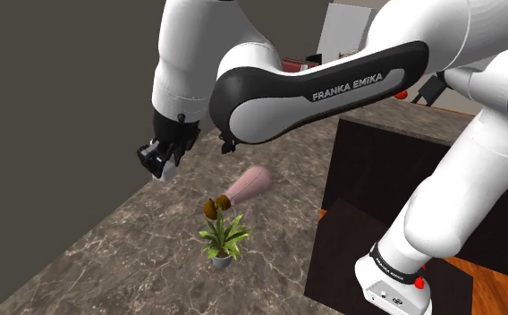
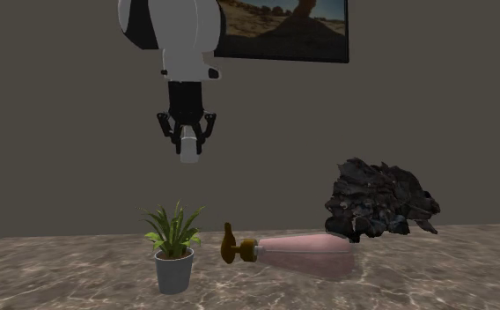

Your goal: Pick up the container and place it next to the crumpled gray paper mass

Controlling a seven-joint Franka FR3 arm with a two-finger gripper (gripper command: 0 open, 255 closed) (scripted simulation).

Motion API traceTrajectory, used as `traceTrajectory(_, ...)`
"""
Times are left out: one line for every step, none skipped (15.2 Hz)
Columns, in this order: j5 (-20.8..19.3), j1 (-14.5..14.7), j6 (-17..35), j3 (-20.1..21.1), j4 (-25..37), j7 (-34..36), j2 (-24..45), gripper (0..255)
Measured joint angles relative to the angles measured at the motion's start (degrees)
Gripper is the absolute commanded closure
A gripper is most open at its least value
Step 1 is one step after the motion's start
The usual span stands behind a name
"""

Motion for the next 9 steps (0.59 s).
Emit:
traceTrajectory(0.2, 0.0, -0.7, 0.0, 0.7, -0.3, -0.1, 255)
traceTrajectory(0.3, 0.0, -1.4, 0.0, 1.4, -0.4, -0.1, 255)
traceTrajectory(0.5, 0.0, -2.3, 0.0, 2.2, -0.7, -0.3, 255)
traceTrajectory(0.6, 0.0, -3.0, 0.0, 2.8, -0.7, -0.3, 255)
traceTrajectory(1.0, -0.1, -3.7, -0.1, 3.3, -1.1, -0.7, 255)
traceTrajectory(1.2, -0.1, -4.5, -0.1, 4.1, -1.3, -0.8, 255)
traceTrajectory(1.2, 0.0, -5.1, 0.0, 4.7, -1.4, -0.8, 255)
traceTrajectory(1.1, 0.0, -6.0, 0.0, 5.6, -1.4, -0.6, 255)
traceTrajectory(1.1, 0.1, -6.8, 0.1, 6.5, -1.4, -0.5, 255)
